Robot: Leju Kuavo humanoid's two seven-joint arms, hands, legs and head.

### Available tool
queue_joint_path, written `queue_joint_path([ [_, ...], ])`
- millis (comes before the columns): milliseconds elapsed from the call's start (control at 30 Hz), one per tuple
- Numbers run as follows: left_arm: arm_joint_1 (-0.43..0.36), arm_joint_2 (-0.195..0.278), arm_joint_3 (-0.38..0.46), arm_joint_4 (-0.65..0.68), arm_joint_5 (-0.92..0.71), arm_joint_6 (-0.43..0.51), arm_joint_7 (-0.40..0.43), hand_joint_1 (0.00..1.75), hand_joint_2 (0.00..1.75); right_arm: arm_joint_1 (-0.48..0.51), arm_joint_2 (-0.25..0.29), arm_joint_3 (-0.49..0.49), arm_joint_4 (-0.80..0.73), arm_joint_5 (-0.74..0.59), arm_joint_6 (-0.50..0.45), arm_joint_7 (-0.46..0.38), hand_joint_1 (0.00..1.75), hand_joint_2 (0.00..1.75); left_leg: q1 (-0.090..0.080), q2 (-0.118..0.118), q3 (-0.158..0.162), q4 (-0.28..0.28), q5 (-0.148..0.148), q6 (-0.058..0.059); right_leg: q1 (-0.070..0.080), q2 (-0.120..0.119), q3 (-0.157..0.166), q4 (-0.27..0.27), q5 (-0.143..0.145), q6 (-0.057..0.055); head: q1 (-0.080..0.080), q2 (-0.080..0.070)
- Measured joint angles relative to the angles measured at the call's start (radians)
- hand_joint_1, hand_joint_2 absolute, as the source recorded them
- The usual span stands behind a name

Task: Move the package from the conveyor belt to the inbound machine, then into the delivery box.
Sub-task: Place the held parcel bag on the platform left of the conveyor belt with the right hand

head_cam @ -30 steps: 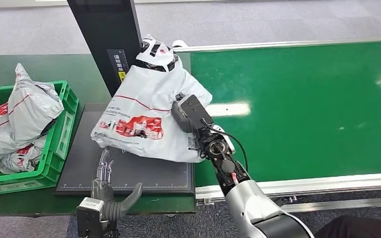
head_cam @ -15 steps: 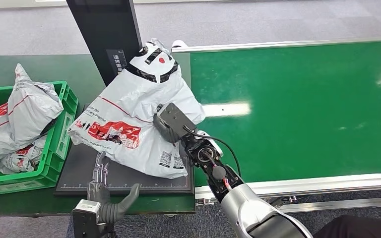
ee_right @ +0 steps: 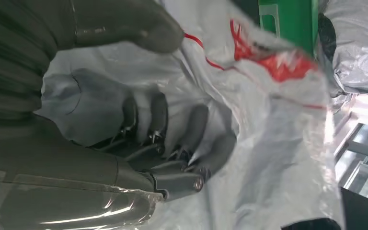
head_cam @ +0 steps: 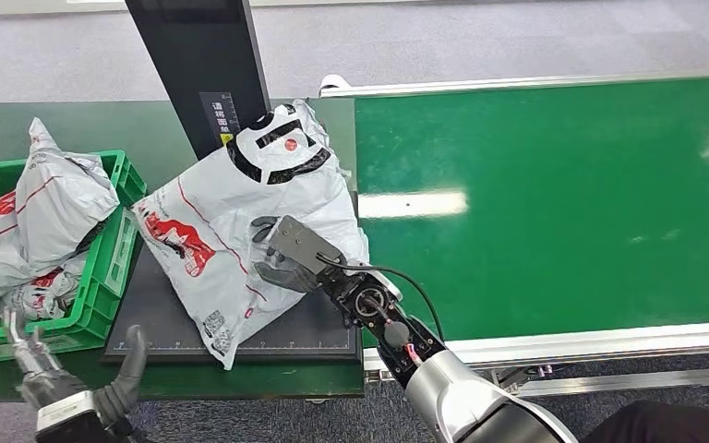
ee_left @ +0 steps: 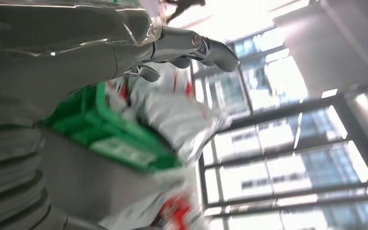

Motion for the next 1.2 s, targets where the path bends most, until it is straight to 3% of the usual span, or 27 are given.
queue_joint_path([
  [200, 0.013, -0.025, 0.082, -0.102, -0.009, 0.003, -0.001, 0.0, 1.75, 0.0, 0.0, 0.016, 0.001, -0.012, -0.003, 0.005, 0.0, 1.75, 0.0, 0.0, 0.0, 0.0, 0.0, 0.0, 0.0, 0.0, 0.0, 0.0, 0.0, 0.0, 0.0, 0.0],
  [400, 0.013, -0.035, 0.107, -0.129, -0.032, 0.004, -0.001, 0.0, 1.75, 0.002, -0.003, 0.017, 0.001, -0.035, -0.032, -0.044, 0.0, 1.75, 0.0, 0.0, 0.001, 0.0, 0.0, 0.0, 0.0, 0.0, 0.0, 0.0, 0.0, 0.0, 0.0, 0.0],
  [467, 0.013, -0.036, 0.112, -0.13, -0.04, 0.004, -0.001, 0.0, 1.75, 0.007, -0.004, 0.015, -0.005, -0.054, -0.04, -0.096, 0.0, 1.75, 0.0, 0.0, 0.001, 0.0, 0.0, 0.0, 0.0, 0.0, 0.0, 0.0, 0.0, 0.0, 0.0, 0.0],
  [600, 0.007, -0.036, 0.114, -0.122, -0.058, 0.004, -0.001, 0.0, 1.75, 0.022, -0.015, -0.01, -0.067, -0.137, -0.054, -0.287, 0.0, 1.75, 0.0, 0.0, 0.001, 0.0, 0.0, 0.0, 0.0, 0.0, 0.0, 0.0, 0.0, 0.0, 0.0, 0.0],
  [667, 0.004, -0.036, 0.114, -0.115, -0.062, 0.004, -0.001, 0.0, 1.75, 0.028, -0.022, -0.027, -0.108, -0.156, -0.057, -0.32, 0.0, 1.75, 0.0, 0.0, 0.001, 0.0, 0.0, 0.0, 0.0, 0.0, 0.0, 0.0, 0.0, 0.0, 0.0, 0.0],
  [1200, 0.001, -0.035, 0.113, -0.097, -0.063, 0.004, -0.001, 0.0, 1.75, 0.057, -0.043, -0.061, -0.21, -0.166, -0.056, -0.33, 0.0, 1.75, 0.0, 0.0, 0.001, 0.0, 0.0, 0.0, 0.0, 0.0, 0.0, 0.0, 0.0, 0.0, 0.0, 0.0],
])
